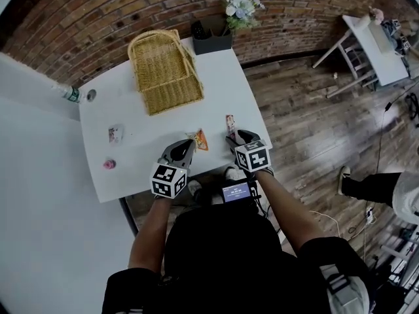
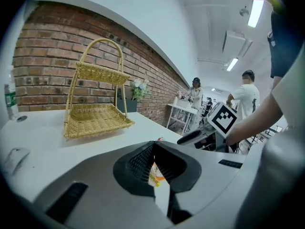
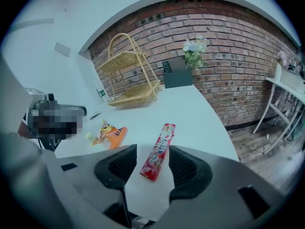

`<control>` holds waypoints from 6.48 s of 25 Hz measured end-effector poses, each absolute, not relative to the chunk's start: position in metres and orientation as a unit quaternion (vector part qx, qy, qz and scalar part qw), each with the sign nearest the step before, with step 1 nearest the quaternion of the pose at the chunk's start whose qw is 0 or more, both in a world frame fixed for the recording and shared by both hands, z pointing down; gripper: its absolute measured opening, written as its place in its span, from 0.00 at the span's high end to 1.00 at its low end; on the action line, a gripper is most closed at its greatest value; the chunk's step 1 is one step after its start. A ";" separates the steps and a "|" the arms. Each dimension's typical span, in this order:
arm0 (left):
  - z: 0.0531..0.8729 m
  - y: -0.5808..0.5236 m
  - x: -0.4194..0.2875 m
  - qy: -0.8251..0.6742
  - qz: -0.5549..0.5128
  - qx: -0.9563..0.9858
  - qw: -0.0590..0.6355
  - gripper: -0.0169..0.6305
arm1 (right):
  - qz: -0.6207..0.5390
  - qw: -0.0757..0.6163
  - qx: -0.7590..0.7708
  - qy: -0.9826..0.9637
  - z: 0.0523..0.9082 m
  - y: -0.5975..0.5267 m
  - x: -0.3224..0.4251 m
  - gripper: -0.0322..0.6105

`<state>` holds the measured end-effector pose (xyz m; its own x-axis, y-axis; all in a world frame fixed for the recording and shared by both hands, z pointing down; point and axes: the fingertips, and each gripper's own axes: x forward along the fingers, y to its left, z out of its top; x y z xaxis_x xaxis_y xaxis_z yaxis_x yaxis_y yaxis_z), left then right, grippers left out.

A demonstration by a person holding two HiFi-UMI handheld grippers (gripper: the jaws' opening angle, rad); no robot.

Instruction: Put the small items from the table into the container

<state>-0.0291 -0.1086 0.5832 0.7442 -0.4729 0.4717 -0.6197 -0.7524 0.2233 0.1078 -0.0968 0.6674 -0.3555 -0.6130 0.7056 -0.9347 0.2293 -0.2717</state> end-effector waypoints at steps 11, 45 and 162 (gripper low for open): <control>0.588 -0.101 -0.045 -0.308 0.205 0.909 0.194 0.96 | 0.322 0.281 0.553 -0.715 0.688 -0.097 0.103 0.64; 0.564 -0.122 -0.041 -0.333 0.161 0.912 0.178 0.96 | 0.263 0.241 0.503 -0.787 0.615 -0.126 0.075 0.76; 0.524 -0.174 -0.053 -0.363 0.145 0.906 0.159 0.96 | 0.226 0.183 0.403 -0.868 0.525 -0.191 0.028 0.93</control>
